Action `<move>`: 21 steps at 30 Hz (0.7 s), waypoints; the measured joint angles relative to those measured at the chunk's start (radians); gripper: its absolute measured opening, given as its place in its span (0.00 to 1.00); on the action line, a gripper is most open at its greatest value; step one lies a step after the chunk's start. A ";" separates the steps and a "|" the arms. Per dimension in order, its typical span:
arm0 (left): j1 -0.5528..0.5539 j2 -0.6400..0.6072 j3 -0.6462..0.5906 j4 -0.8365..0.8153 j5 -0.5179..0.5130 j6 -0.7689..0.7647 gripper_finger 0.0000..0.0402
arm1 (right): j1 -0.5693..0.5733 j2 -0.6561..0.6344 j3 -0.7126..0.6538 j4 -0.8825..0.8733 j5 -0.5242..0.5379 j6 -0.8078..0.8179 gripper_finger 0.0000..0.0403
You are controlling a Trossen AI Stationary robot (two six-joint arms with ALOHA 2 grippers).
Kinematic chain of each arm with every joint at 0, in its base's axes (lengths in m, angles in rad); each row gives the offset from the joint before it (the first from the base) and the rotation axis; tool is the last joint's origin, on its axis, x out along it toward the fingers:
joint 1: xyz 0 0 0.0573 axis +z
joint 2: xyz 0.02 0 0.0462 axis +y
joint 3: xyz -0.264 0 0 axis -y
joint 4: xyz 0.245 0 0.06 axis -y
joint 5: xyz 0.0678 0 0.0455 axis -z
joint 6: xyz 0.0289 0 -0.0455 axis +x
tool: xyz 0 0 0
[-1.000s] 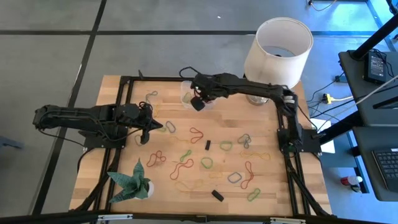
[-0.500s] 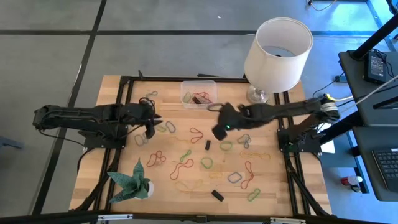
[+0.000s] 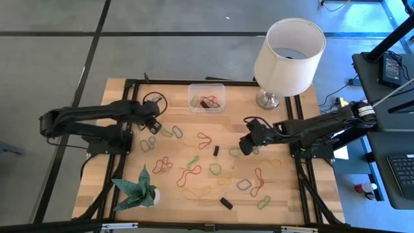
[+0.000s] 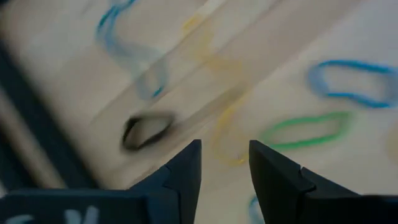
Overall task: Pick and place rubber bands into bin
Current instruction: Put the black rubber band into the transparent bin
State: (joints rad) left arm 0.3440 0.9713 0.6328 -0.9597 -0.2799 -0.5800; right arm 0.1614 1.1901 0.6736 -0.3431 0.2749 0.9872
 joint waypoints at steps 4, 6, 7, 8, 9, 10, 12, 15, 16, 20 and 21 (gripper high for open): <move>0.116 0.105 -0.002 -0.020 0.010 -0.052 0.30 | -0.010 -0.034 -0.013 -0.007 -0.013 -0.058 0.01; 0.171 0.160 -0.002 -0.014 0.010 -0.053 0.29 | -0.016 -0.042 -0.013 -0.006 -0.017 -0.096 0.01; 0.198 0.183 -0.003 -0.009 0.010 -0.054 0.29 | -0.018 -0.043 -0.013 -0.006 -0.019 -0.106 0.01; 0.222 0.207 -0.003 0.001 0.010 -0.054 0.29 | -0.023 -0.043 -0.013 -0.007 -0.027 -0.119 0.01; 0.244 0.229 -0.003 0.014 0.010 -0.054 0.29 | -0.029 -0.043 -0.013 -0.008 -0.040 -0.134 0.01; 0.264 0.249 -0.003 0.027 0.011 -0.053 0.28 | -0.035 -0.043 -0.013 -0.007 -0.052 -0.150 0.01; 0.297 0.288 -0.003 0.064 0.012 -0.038 0.28 | -0.046 -0.043 -0.013 -0.008 -0.074 -0.172 0.01; 0.333 0.338 -0.003 0.128 0.014 0.003 0.26 | -0.059 -0.043 -0.013 -0.008 -0.092 -0.204 0.01; 0.342 0.354 -0.003 0.153 0.014 0.016 0.26 | -0.062 -0.043 -0.013 -0.008 -0.094 -0.212 0.01; 0.373 0.416 -0.003 0.216 0.044 0.022 0.22 | -0.067 -0.043 -0.013 -0.008 -0.094 -0.248 0.01; 0.380 0.433 -0.003 0.225 0.057 0.021 0.20 | -0.067 -0.043 -0.013 -0.007 -0.094 -0.261 0.01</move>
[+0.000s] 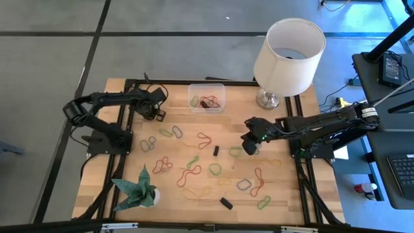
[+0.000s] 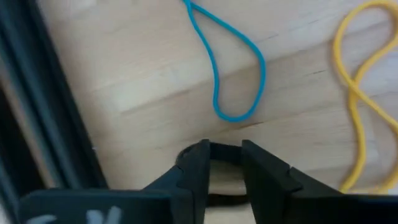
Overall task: Pick and place rubber bands into bin
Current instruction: Put the black rubber band into the transparent bin
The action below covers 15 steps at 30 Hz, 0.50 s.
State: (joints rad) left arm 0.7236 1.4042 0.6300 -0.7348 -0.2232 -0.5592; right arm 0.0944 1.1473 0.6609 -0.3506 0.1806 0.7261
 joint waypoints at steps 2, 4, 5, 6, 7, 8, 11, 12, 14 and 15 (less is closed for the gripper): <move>0.007 0.029 0.000 0.008 0.019 -0.001 0.14 | 0.000 0.000 0.000 0.000 0.000 -0.016 0.01; 0.006 0.049 0.004 0.006 0.027 -0.002 0.05 | 0.000 0.000 0.000 0.000 0.000 -0.034 0.01; 0.005 0.052 0.004 0.003 0.033 -0.009 0.03 | 0.000 0.000 0.000 -0.001 0.000 -0.052 0.01; 0.001 0.053 0.004 0.002 0.038 -0.021 0.02 | 0.000 0.000 0.000 -0.001 0.000 -0.059 0.01; -0.008 0.048 0.005 -0.001 0.038 -0.036 0.01 | 0.000 0.000 0.000 -0.001 -0.001 -0.076 0.01; -0.017 0.042 0.007 -0.013 0.038 -0.055 0.01 | 0.000 0.000 0.000 -0.001 -0.001 -0.085 0.01; -0.057 0.009 0.037 -0.096 0.100 -0.114 0.00 | 0.000 0.000 0.000 -0.004 -0.001 -0.135 0.01; -0.070 -0.004 0.052 -0.117 0.110 -0.126 0.00 | -0.003 0.000 0.000 -0.005 -0.001 -0.154 0.01; -0.099 -0.033 0.090 -0.149 0.093 -0.153 0.00 | -0.012 0.000 0.000 -0.011 -0.002 -0.187 0.01; -0.117 -0.045 0.109 -0.167 0.087 -0.168 0.00 | -0.021 0.000 0.000 -0.014 -0.001 -0.206 0.01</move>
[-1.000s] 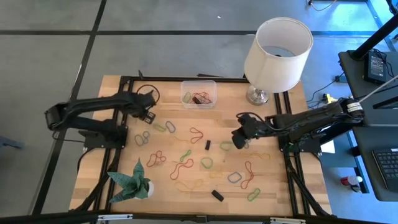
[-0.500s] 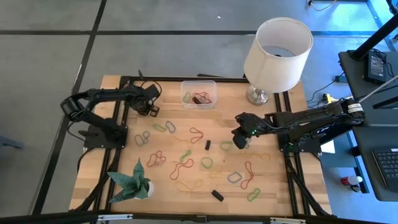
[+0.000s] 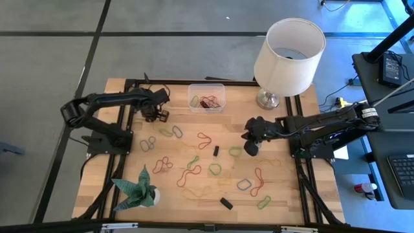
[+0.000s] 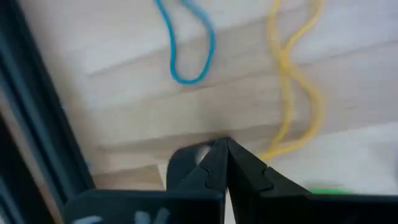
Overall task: Pick and place rubber bands into bin
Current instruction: Put the black rubber band into the transparent bin
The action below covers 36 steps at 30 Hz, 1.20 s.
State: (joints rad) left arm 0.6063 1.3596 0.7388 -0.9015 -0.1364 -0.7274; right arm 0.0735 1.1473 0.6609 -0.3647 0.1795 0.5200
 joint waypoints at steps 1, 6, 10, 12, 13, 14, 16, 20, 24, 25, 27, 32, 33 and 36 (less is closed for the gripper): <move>-0.020 -0.011 0.017 -0.018 0.006 -0.013 0.00 | -0.010 0.000 0.000 -0.001 0.000 -0.017 0.01; -0.118 -0.036 0.123 -0.067 -0.039 -0.054 0.00 | -0.060 0.000 0.000 -0.018 0.000 -0.112 0.01; -0.170 -0.036 0.159 -0.086 -0.112 -0.048 0.00 | -0.091 0.000 0.000 -0.031 -0.038 -0.165 0.01; -0.176 -0.036 0.158 -0.100 -0.115 -0.048 0.00 | -0.104 0.000 0.000 -0.032 -0.074 -0.188 0.01; -0.177 -0.036 0.158 -0.115 -0.110 -0.054 0.00 | -0.107 0.000 0.000 -0.033 -0.084 -0.192 0.01; -0.177 -0.035 0.158 -0.135 -0.103 -0.067 0.01 | -0.110 0.000 0.000 -0.033 -0.090 -0.195 0.01; -0.176 -0.028 0.158 -0.182 -0.097 -0.095 0.03 | -0.113 0.000 0.000 -0.036 -0.098 -0.202 0.01; -0.160 -0.028 0.124 -0.220 -0.081 -0.100 0.10 | -0.113 0.000 0.000 -0.046 -0.106 -0.212 0.01; -0.146 -0.028 0.053 -0.220 -0.038 -0.134 0.21 | -0.113 0.000 0.000 -0.053 -0.106 -0.212 0.01; -0.144 -0.028 0.036 -0.217 -0.036 -0.148 0.24 | -0.113 0.000 0.000 -0.053 -0.106 -0.212 0.01; -0.144 -0.028 -0.001 -0.202 -0.028 -0.167 0.30 | -0.113 0.000 0.000 -0.053 -0.106 -0.213 0.01; -0.144 -0.028 -0.064 -0.119 -0.026 -0.177 0.42 | -0.113 0.000 0.000 -0.051 -0.105 -0.215 0.01; -0.144 -0.028 -0.074 -0.100 -0.026 -0.177 0.43 | -0.113 0.000 0.000 -0.050 -0.105 -0.215 0.01; -0.144 -0.028 -0.101 -0.038 -0.026 -0.177 0.46 | -0.115 0.000 0.000 -0.044 -0.104 -0.213 0.01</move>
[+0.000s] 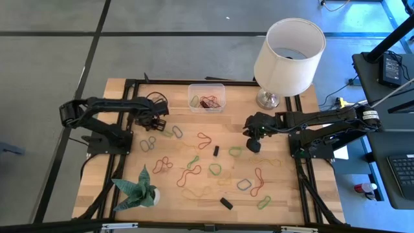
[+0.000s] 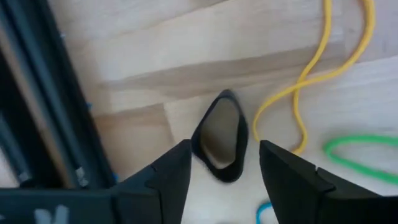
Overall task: Pick and place rubber bands into bin
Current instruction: Put the black rubber band into the transparent bin
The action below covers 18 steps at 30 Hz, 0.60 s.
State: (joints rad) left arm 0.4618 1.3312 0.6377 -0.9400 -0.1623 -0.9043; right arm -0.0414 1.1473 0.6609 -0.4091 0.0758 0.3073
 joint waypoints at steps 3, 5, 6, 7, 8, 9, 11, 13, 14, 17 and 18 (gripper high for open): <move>0.000 0.000 -0.038 0.052 0.002 -0.009 0.46 | 0.000 0.000 0.000 0.000 0.001 0.002 0.01; 0.000 0.000 -0.059 0.062 0.003 -0.038 0.44 | 0.000 0.000 0.000 0.000 0.001 0.003 0.01; 0.000 0.000 -0.069 0.061 0.003 -0.053 0.43 | 0.000 0.000 0.000 0.000 0.001 0.003 0.01; 0.000 0.000 -0.078 0.061 0.002 -0.067 0.41 | 0.000 0.000 0.000 0.000 0.001 0.003 0.01; 0.000 0.000 -0.086 0.062 0.003 -0.082 0.39 | 0.000 0.000 0.000 0.000 0.001 0.003 0.01; 0.000 -0.002 -0.091 0.064 0.006 -0.090 0.36 | 0.000 0.000 0.000 0.000 0.001 0.003 0.01; 0.000 -0.003 -0.099 0.069 0.013 -0.096 0.31 | 0.000 0.000 0.000 0.000 0.001 0.002 0.01; 0.000 -0.003 -0.099 0.070 0.021 -0.096 0.23 | 0.000 0.000 0.000 0.000 0.001 0.002 0.01; 0.000 -0.002 -0.096 0.069 0.024 -0.094 0.19 | 0.000 0.000 0.000 0.000 0.001 0.002 0.01; 0.000 0.001 -0.081 0.048 0.039 -0.060 0.05 | 0.000 0.000 0.000 0.000 0.001 0.000 0.01; -0.002 0.001 -0.072 0.047 0.048 -0.057 0.03 | 0.000 0.000 0.000 0.000 0.001 -0.001 0.01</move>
State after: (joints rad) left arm 0.4599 1.3323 0.5658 -0.8929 -0.1140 -0.9612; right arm -0.0414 1.1473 0.6609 -0.4095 0.0769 0.3064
